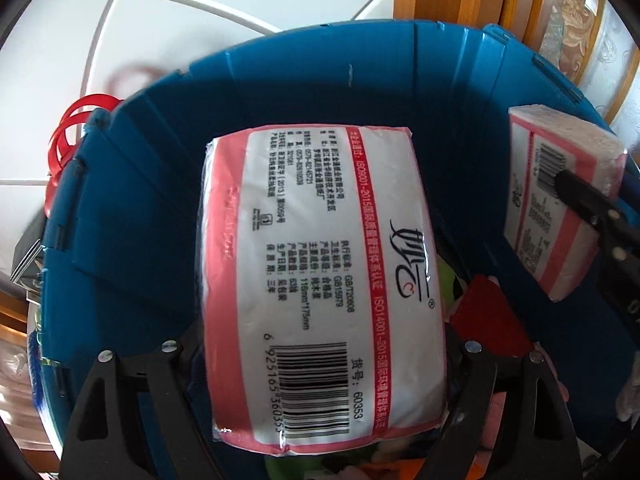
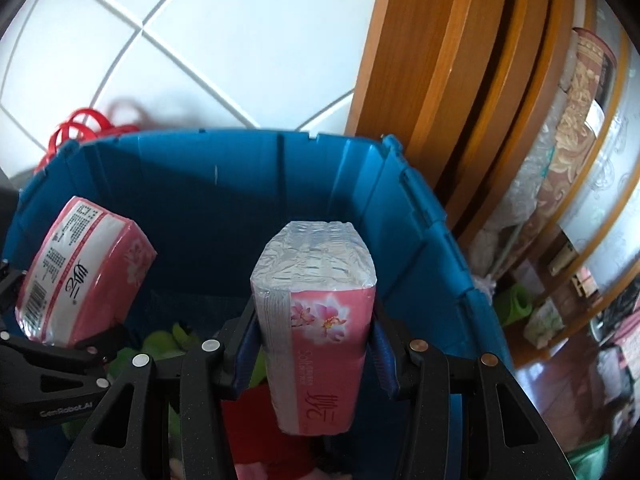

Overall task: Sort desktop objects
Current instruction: 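Carry both tissue packs in both tools over the blue bin, then open both tools to drop the tissue packs into the blue bin, then withdraw both open tools from the bin back over the pile, then grasp the grey fluffy plush with the left tool while the right grasps the pink floral tissue pack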

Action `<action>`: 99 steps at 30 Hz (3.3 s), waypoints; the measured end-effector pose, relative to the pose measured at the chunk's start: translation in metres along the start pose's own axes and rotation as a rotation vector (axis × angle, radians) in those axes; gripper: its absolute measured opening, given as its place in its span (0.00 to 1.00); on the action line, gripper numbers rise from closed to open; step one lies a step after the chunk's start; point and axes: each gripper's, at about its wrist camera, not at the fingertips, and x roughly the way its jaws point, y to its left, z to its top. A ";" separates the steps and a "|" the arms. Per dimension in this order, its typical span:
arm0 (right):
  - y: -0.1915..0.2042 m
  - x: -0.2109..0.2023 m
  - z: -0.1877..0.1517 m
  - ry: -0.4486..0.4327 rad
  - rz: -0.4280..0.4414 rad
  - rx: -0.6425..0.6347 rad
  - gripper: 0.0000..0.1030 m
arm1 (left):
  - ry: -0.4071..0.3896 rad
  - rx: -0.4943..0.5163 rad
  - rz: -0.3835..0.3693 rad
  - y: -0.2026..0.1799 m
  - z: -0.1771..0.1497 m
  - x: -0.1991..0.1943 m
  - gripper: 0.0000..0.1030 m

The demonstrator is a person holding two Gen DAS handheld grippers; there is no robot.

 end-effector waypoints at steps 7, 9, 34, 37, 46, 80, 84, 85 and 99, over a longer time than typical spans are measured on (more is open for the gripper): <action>0.004 0.011 -0.004 0.029 -0.006 -0.027 0.47 | -0.043 0.045 0.044 -0.010 -0.005 -0.008 0.93; 0.005 0.009 -0.004 0.021 -0.004 -0.033 0.47 | -0.036 0.041 0.037 -0.010 -0.007 -0.008 0.93; 0.014 0.025 -0.012 0.081 -0.016 -0.086 0.88 | -0.013 0.092 0.050 -0.011 0.002 0.008 0.93; 0.012 0.021 -0.011 0.079 -0.008 -0.074 0.88 | -0.023 0.090 0.049 -0.011 0.003 0.005 0.93; 0.001 -0.005 0.000 0.033 0.022 -0.035 0.94 | -0.101 0.115 0.080 -0.012 0.002 -0.035 0.93; 0.239 -0.237 0.035 -0.112 0.302 -0.119 1.00 | -0.141 -0.089 0.064 0.316 -0.224 -0.190 0.93; 0.277 -0.238 0.028 -0.069 0.388 -0.073 1.00 | -0.102 -0.118 0.111 0.363 -0.261 -0.171 0.93; 0.287 -0.238 0.025 -0.057 0.406 -0.060 1.00 | -0.088 -0.134 0.116 0.377 -0.274 -0.163 0.93; 0.391 -0.179 -0.043 0.053 0.433 -0.007 1.00 | 0.030 -0.380 0.155 0.479 -0.428 -0.041 0.93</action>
